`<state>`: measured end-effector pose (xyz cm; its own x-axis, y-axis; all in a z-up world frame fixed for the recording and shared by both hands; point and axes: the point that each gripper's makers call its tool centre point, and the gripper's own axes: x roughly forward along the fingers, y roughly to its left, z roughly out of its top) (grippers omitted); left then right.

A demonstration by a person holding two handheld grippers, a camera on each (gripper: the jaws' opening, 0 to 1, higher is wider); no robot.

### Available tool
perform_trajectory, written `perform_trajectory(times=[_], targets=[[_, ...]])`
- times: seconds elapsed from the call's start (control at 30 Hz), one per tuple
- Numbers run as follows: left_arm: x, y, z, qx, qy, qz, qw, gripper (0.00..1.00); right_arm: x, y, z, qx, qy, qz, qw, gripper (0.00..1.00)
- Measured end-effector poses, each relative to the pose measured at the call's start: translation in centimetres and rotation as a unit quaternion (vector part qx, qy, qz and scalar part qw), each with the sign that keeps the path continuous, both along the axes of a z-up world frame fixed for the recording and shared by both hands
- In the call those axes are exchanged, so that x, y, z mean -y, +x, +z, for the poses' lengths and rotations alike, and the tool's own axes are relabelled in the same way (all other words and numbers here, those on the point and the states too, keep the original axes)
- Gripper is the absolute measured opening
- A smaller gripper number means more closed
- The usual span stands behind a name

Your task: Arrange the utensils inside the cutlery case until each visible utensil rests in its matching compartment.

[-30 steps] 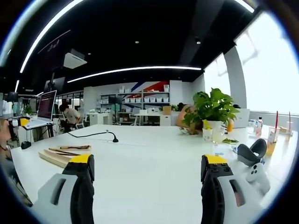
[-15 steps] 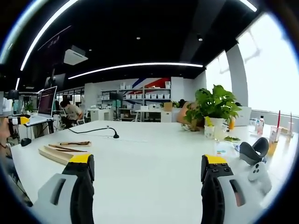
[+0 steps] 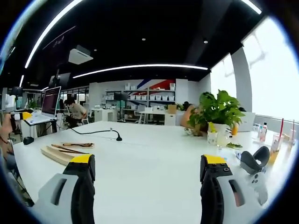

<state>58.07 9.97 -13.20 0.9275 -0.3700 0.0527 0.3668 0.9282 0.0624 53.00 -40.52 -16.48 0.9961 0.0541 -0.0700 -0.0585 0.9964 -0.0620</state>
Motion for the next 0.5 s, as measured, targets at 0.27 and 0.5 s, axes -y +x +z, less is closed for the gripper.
perform_trajectory(times=[0.27,0.5], targets=[[0.3,0.5,0.7,-0.003,0.023,0.0,0.9997,1.0,-2.3,1.4,2.0,0.004,0.006,0.044,0.999,0.99],[1.1,1.4,-0.1,-0.031,0.006,-0.029,0.9991,1.0,-5.2,3.4,2.4,-0.024,-0.025,0.087,0.9956,0.99]])
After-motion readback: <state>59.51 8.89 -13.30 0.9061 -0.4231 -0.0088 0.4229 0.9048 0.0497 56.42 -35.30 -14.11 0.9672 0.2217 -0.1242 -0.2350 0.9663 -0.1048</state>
